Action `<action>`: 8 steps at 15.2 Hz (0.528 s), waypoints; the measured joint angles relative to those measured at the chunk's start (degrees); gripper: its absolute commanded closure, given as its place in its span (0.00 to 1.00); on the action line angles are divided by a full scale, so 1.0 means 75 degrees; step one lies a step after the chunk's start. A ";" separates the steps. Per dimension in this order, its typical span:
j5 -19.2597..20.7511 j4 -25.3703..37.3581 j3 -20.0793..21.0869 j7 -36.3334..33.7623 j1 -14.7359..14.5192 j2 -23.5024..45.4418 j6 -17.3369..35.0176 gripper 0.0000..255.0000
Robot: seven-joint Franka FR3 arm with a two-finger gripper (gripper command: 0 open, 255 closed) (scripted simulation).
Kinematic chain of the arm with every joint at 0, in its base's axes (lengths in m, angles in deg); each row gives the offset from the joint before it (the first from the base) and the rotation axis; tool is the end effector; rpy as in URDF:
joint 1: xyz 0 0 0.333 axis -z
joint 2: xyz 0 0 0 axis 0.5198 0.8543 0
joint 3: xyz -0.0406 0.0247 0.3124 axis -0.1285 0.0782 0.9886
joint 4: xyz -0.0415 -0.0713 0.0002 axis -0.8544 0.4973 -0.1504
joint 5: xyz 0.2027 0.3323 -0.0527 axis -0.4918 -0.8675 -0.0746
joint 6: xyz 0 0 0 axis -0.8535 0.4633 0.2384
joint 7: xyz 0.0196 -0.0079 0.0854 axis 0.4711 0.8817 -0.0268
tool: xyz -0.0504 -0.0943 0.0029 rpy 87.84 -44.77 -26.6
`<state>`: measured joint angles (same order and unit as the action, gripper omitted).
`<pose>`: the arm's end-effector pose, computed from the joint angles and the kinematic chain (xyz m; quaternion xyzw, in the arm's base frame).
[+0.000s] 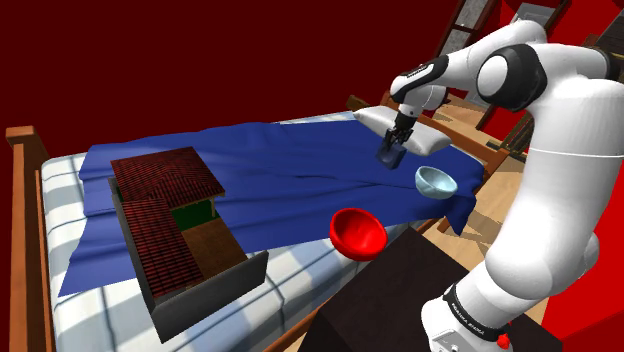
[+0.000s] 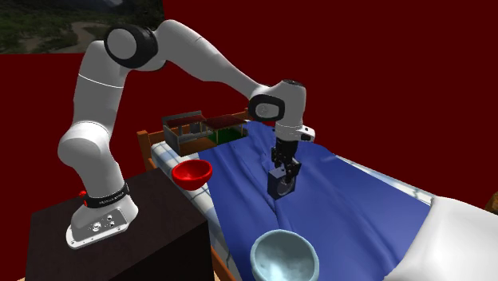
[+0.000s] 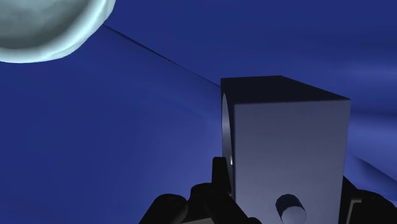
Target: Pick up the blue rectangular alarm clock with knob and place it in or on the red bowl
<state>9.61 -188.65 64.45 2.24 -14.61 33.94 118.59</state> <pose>0.5038 -0.4008 0.3188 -0.9935 0.1133 0.0065 0.0083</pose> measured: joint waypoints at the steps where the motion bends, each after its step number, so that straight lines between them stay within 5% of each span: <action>1: 0.0033 0.0016 -0.0016 -0.0026 -0.0017 -0.0063 -0.0072 1.00; 8: 0.0221 0.0326 -0.0113 -0.0139 -0.0062 -0.0381 -0.0672 1.00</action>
<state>11.26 -186.21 63.60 1.20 -15.07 31.08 113.56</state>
